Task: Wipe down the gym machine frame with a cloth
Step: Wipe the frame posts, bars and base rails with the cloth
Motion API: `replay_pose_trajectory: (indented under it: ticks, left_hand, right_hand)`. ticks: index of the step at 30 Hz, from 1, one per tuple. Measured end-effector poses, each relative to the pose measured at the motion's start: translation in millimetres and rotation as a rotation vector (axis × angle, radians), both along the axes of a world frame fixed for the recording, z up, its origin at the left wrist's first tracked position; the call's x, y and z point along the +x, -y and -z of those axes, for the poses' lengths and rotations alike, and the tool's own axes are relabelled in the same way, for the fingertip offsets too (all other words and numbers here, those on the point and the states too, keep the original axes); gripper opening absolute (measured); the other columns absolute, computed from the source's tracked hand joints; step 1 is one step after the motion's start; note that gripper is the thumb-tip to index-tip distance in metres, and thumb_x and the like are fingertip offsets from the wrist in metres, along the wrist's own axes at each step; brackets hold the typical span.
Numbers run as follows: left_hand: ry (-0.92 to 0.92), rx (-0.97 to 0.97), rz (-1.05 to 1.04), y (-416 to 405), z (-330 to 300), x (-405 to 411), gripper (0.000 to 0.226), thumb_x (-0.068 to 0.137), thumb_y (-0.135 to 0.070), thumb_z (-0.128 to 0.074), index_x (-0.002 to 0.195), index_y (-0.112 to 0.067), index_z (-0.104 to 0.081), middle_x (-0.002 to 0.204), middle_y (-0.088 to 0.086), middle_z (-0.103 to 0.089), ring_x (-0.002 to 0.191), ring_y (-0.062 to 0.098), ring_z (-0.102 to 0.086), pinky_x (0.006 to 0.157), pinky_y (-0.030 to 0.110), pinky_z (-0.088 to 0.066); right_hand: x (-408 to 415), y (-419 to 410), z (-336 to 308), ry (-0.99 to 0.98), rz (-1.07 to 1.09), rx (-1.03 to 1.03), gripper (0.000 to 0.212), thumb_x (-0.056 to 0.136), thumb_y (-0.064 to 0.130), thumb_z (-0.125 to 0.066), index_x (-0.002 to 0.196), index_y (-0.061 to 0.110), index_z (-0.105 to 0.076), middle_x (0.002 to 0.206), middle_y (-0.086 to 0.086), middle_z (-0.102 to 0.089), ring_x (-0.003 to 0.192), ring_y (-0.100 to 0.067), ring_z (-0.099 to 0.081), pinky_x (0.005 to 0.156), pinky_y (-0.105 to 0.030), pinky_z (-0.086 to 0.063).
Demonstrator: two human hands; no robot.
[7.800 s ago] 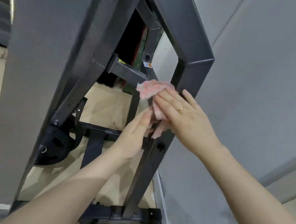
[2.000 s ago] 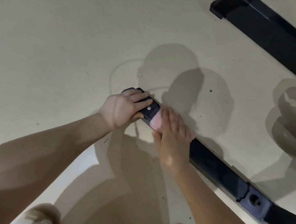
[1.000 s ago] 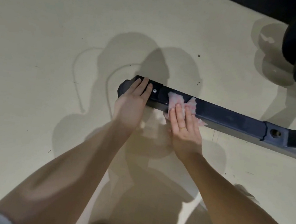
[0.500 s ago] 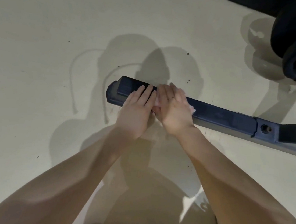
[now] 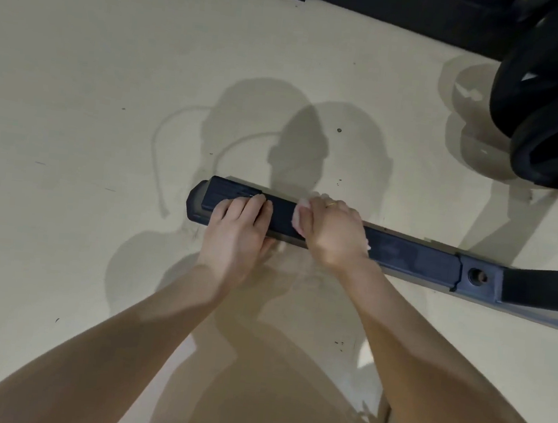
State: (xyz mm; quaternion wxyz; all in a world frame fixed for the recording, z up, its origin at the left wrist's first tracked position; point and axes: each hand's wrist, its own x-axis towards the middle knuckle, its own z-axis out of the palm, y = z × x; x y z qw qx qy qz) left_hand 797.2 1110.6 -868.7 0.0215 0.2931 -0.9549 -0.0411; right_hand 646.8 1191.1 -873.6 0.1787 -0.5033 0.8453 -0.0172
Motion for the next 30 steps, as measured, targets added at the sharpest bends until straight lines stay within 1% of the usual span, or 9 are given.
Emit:
replay_pose_trajectory:
  ticks: [4, 7, 10, 14, 19, 21, 24, 26, 30]
  left_hand:
    - [-0.073, 0.105, 0.094, 3.5, -8.1, -8.0, 0.035, 0.079, -0.027, -0.051, 0.099, -0.004, -0.069, 0.11, 0.011, -0.066, 0.088, 0.032, -0.064, 0.09, 0.035, -0.032]
    - [-0.052, 0.156, 0.186, 0.4, 2.0, -10.4, 0.04, 0.074, -0.02, -0.07, 0.111, -0.005, -0.066, 0.116, 0.014, -0.065, 0.102, 0.033, -0.064, 0.096, 0.04, -0.045]
    - [-0.028, 0.184, 0.197, -3.5, 9.9, -8.9, 0.039, 0.075, -0.021, -0.067, 0.112, -0.006, -0.068, 0.119, 0.015, -0.064, 0.108, 0.033, -0.063, 0.092, 0.049, -0.046]
    - [-0.098, 0.21, 0.172, -3.5, 11.3, -9.5, 0.042, 0.071, -0.002, -0.073, 0.112, -0.005, -0.068, 0.119, 0.017, -0.064, 0.109, 0.035, -0.062, 0.091, 0.049, -0.048]
    - [-0.128, 0.278, 0.11, -11.1, 11.1, -9.9, 0.051, 0.069, 0.011, -0.072, 0.118, -0.003, -0.064, 0.124, 0.018, -0.061, 0.114, 0.038, -0.058, 0.094, 0.05, -0.045]
    - [-0.106, 0.304, 0.093, -16.1, 7.9, -12.4, 0.045, 0.076, 0.005, -0.063, 0.121, -0.001, -0.061, 0.127, 0.02, -0.058, 0.119, 0.04, -0.054, 0.098, 0.05, -0.042]
    - [-0.032, 0.301, 0.095, -21.2, 2.4, -15.4, 0.047, 0.077, -0.014, -0.045, 0.118, 0.003, -0.061, 0.125, 0.023, -0.058, 0.117, 0.042, -0.054, 0.098, 0.05, -0.041]
    - [0.004, 0.287, 0.104, -23.5, 0.4, -14.5, 0.054, 0.076, -0.02, -0.04, 0.121, 0.004, -0.059, 0.128, 0.023, -0.056, 0.12, 0.042, -0.052, 0.1, 0.05, -0.041]
    - [0.081, 0.254, 0.106, -25.0, -4.1, -10.1, 0.064, 0.084, -0.008, -0.05, 0.144, -0.002, -0.031, 0.153, 0.016, -0.026, 0.142, 0.034, -0.023, 0.116, 0.04, -0.015]
  right_hand:
    - [-22.8, -56.2, 0.0, -0.178, 0.241, -0.003, 0.072, 0.09, 0.045, -0.003, 0.126, 0.008, -0.052, 0.121, -0.016, -0.06, 0.121, -0.034, -0.049, 0.109, -0.045, -0.024]
    - [-12.0, -66.2, 3.3, -0.132, 0.415, -0.095, 0.071, 0.094, 0.046, -0.008, 0.141, 0.002, -0.038, 0.14, -0.021, -0.047, 0.14, -0.038, -0.028, 0.116, -0.048, -0.012]
    - [27.5, -46.0, 15.8, -0.123, 0.22, -0.08, 0.061, 0.099, 0.04, -0.016, 0.15, 0.008, -0.025, 0.156, -0.015, -0.025, 0.146, -0.034, -0.013, 0.12, -0.043, -0.002]
    - [16.6, -64.8, 24.8, -0.199, -0.084, -0.122, 0.059, 0.098, 0.031, -0.041, 0.15, 0.01, -0.023, 0.156, -0.011, -0.028, 0.144, -0.029, -0.023, 0.119, -0.041, -0.012]
    - [0.6, -102.5, 16.5, -0.242, 0.374, -0.099, 0.063, 0.099, 0.037, -0.017, 0.15, 0.0, -0.023, 0.156, -0.019, -0.023, 0.146, -0.032, -0.017, 0.119, -0.046, -0.013]
    - [28.4, -91.0, 24.3, -0.247, 0.365, -0.062, 0.062, 0.103, 0.038, -0.014, 0.15, -0.003, -0.016, 0.158, -0.022, -0.012, 0.147, -0.034, -0.008, 0.119, -0.049, -0.014]
    - [44.9, -80.8, 28.7, -0.22, 0.157, -0.166, 0.055, 0.104, 0.036, -0.028, 0.145, -0.002, -0.035, 0.152, -0.021, -0.03, 0.143, -0.034, -0.026, 0.117, -0.047, -0.024]
    - [30.1, -88.2, 23.6, -0.197, 0.053, -0.113, 0.059, 0.101, 0.04, -0.026, 0.148, 0.005, -0.029, 0.156, -0.013, -0.024, 0.145, -0.027, -0.022, 0.119, -0.042, -0.015]
    - [-21.9, -118.5, 12.7, -0.197, 0.394, -0.082, 0.073, 0.094, 0.049, -0.009, 0.151, 0.006, -0.021, 0.158, -0.012, -0.02, 0.147, -0.026, -0.015, 0.12, -0.041, -0.006]
